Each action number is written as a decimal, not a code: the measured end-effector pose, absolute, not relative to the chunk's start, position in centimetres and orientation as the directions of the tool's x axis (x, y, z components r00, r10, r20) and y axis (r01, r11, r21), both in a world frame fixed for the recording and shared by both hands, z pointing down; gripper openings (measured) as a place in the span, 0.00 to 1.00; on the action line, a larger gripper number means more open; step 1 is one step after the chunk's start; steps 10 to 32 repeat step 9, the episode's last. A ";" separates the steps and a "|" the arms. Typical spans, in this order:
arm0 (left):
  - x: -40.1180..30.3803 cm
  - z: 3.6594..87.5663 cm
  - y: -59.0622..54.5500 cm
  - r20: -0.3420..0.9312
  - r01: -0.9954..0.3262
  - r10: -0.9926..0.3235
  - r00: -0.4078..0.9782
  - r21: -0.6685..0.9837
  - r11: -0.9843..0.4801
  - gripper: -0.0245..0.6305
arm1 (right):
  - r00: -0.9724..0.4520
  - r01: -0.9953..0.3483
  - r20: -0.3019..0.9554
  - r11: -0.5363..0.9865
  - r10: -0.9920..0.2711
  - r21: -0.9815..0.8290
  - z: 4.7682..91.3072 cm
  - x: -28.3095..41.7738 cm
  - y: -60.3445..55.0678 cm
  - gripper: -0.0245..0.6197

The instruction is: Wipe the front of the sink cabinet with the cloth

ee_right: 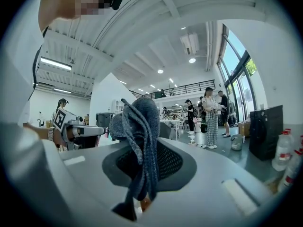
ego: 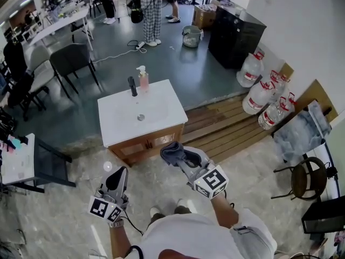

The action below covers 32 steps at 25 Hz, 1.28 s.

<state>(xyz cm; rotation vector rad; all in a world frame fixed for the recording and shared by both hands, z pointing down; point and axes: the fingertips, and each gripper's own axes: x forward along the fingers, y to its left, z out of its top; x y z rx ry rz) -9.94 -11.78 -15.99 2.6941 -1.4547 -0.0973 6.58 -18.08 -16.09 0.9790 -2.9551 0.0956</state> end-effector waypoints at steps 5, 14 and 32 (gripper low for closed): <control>-10.8 -16.2 -11.9 -0.018 -0.845 -0.850 0.527 0.096 -0.526 0.04 | -0.793 -0.609 0.049 0.791 -0.608 -0.054 -15.9 7.1 -18.4 0.14; -10.9 -16.5 -12.0 -0.020 -0.851 -0.856 0.517 0.092 -0.517 0.04 | -0.792 -0.611 0.053 0.790 -0.608 -0.053 -15.7 7.4 -18.4 0.14; -10.9 -16.5 -12.0 -0.020 -0.851 -0.856 0.517 0.092 -0.517 0.04 | -0.792 -0.611 0.053 0.790 -0.608 -0.053 -15.7 7.4 -18.4 0.14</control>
